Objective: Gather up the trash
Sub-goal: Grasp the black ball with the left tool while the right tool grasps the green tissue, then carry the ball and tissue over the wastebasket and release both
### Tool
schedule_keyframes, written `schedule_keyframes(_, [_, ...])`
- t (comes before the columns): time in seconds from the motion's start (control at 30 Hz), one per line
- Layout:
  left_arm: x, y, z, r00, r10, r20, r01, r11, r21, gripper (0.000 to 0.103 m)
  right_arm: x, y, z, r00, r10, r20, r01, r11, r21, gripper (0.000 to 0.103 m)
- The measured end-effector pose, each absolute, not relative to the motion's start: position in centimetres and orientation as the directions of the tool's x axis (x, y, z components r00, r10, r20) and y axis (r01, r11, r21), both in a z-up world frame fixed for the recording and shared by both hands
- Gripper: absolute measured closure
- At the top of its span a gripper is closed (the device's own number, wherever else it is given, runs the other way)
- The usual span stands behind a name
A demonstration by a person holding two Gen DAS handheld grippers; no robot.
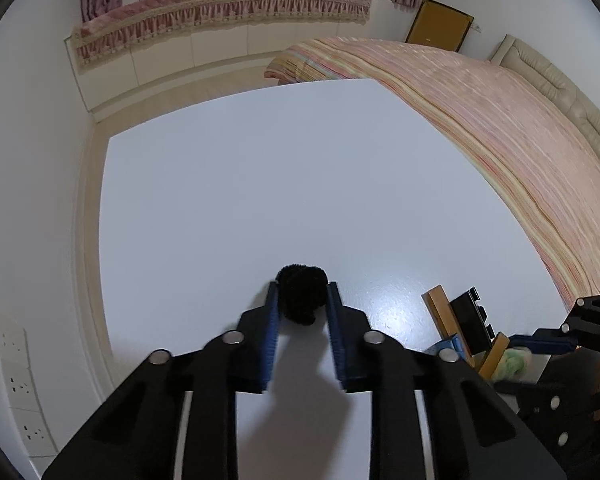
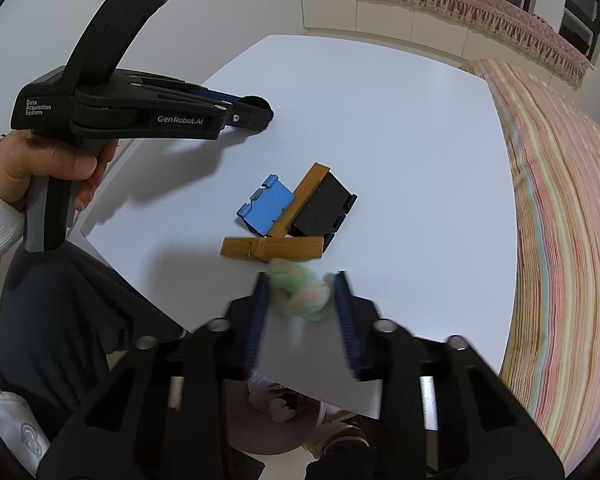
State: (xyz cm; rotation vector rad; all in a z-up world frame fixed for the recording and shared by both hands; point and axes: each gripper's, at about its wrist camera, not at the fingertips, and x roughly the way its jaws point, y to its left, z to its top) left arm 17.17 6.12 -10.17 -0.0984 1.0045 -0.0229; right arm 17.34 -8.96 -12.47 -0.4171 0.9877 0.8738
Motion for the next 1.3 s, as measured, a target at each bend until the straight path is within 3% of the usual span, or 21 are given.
schedule_keyframes(0.4, [14.8, 5.7, -8.6, 0.54, -0.095, -0.836, -0.02, 0.992, -0.126, 0.082, 16.3, -10.5, -10.5, 0.274, 0.482, -0.832, -0.782, 0.615, 0.099, 0.078])
schedule_keyframes(0.87, [6.0, 1.0, -4.8, 0.578, -0.151, -0.802, 0.067, 0.988, -0.137, 0.082, 11.6, -15.0, -7.0, 0.3, 0.533, -0.791, -0.756, 0.639, 0.144, 0.078])
schedule_keyframes(1.3, [-0.1, -3.0, -4.8, 0.561, -0.184, -0.807, 0.147, 0.982, -0.122, 0.082, 5.8, -17.9, -7.3, 0.278, 0.527, -0.803, -0.765, 0.627, 0.146, 0.078])
